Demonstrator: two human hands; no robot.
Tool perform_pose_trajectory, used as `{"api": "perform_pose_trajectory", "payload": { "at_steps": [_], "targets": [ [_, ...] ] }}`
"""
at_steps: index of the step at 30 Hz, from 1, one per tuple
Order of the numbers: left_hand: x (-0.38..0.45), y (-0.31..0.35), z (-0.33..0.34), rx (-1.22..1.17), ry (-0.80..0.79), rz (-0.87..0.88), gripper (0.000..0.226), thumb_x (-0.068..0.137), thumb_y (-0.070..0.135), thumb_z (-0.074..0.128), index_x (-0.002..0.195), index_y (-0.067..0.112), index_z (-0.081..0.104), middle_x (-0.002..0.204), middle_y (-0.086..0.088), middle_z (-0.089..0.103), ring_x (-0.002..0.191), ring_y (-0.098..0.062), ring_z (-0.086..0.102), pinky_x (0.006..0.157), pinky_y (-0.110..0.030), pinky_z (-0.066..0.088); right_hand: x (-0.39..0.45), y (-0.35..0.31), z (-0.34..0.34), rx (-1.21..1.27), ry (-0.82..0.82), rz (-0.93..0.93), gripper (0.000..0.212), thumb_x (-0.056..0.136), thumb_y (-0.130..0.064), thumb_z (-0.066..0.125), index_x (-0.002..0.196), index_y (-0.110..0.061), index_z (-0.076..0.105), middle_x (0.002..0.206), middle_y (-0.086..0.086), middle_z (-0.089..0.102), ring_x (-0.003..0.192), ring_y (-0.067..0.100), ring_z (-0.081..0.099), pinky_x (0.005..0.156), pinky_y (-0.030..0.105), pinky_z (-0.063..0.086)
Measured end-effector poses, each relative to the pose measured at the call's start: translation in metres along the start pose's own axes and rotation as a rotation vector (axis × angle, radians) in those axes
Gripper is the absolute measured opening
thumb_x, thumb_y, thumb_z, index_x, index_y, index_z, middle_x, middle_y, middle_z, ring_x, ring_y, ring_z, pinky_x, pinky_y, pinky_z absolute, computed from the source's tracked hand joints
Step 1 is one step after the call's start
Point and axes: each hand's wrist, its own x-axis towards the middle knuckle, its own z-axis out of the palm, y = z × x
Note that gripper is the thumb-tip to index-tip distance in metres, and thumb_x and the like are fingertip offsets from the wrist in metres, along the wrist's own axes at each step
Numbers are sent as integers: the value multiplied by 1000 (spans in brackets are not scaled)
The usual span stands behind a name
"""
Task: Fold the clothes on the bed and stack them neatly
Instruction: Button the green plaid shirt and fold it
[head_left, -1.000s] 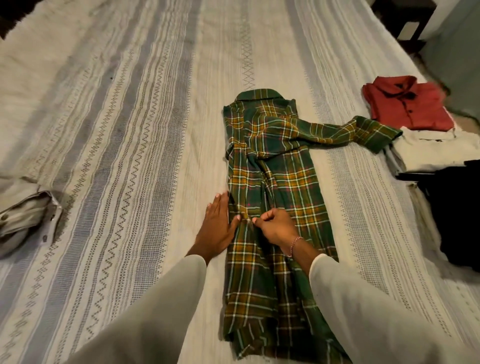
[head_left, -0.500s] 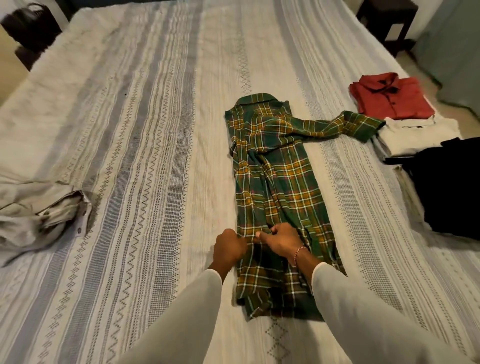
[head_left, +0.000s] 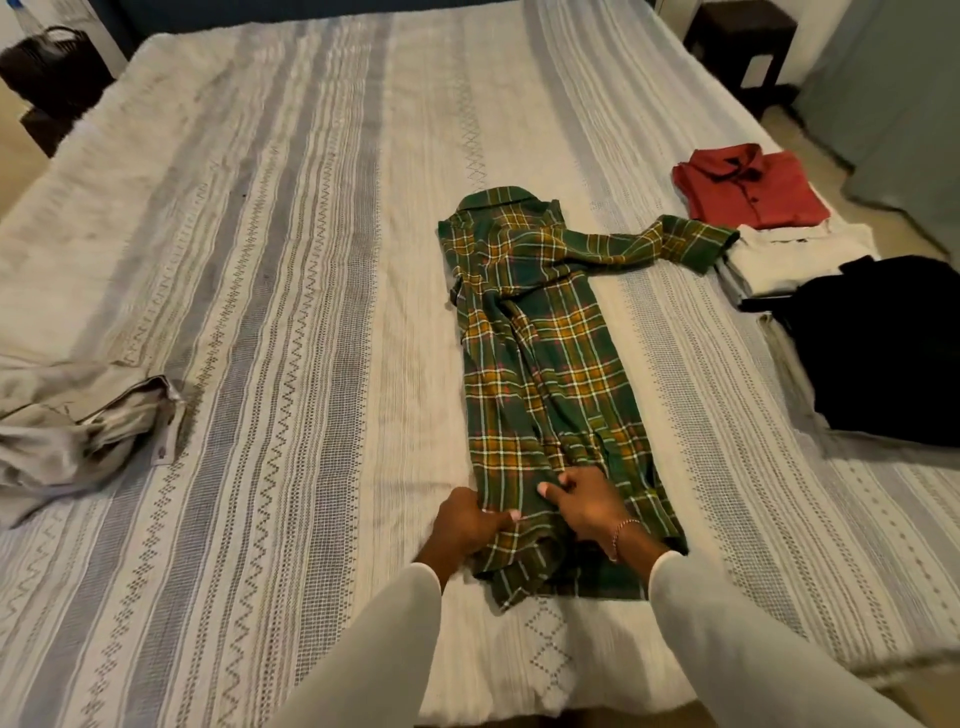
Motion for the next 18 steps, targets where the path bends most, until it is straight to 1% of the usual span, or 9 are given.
{"api": "perform_pose_trajectory", "payload": {
  "at_steps": [2,4,6,8,10,11,13,15,18],
  "targets": [
    [-2,-4,-5,-55,-107,13,60,84,41,79,129,7,62,113,-3,71,93,-19,70,69,-22,57,-4,8,-1,-64,144,-58,24,98,-32,65,98,-9,67,99,12,72,93,28,67,88,39,55],
    [-8,-6,-8,-66,-187,-2,51,81,37,83,120,7,69,94,0,75,74,-15,71,59,-22,57,-11,14,-1,-136,247,-96,25,99,-33,63,112,-11,64,109,11,71,99,29,66,88,36,54],
    [-11,-7,-9,-67,-238,-32,45,78,33,86,113,9,72,88,-1,77,70,-17,74,63,-25,59,-18,18,1,-206,292,-123,24,98,-36,63,111,-16,60,108,9,70,97,28,66,85,36,55],
    [-12,-8,-12,-27,-263,-59,43,75,32,88,109,11,72,87,-4,78,68,-17,73,65,-26,60,-25,21,5,-382,328,-168,26,97,-40,63,113,-22,54,109,2,68,96,23,66,82,36,55],
    [-13,-8,-17,99,-287,-60,42,71,31,91,103,12,71,81,-5,76,60,-14,68,60,-23,58,-28,22,7,-516,401,-301,30,97,-45,61,118,-24,52,113,-1,63,94,18,65,77,32,55],
    [-13,-9,-19,187,-302,-50,41,70,31,92,100,13,70,77,-4,76,57,-12,67,56,-22,56,-30,24,7,-527,396,-394,33,96,-50,59,118,-25,53,112,-2,61,92,16,63,74,29,55],
    [-15,-9,-21,316,-335,-33,36,69,29,93,94,14,71,72,-3,74,52,-12,65,52,-22,53,-28,31,10,-607,231,-533,45,92,-66,53,115,-28,54,110,-4,58,94,14,58,75,27,52],
    [-17,-7,-20,436,-401,-52,28,70,25,92,85,14,71,71,-5,73,50,-12,62,52,-23,54,-27,41,10,-780,35,-557,60,85,-79,45,119,-30,53,116,-4,57,101,16,55,82,29,47],
    [-18,-3,-25,618,-461,-65,29,66,33,94,78,19,72,64,0,72,51,-9,64,55,-21,54,-26,43,3,-762,-14,-528,80,71,-93,36,117,-31,53,114,-7,57,98,13,55,80,26,46]
  ]
}}
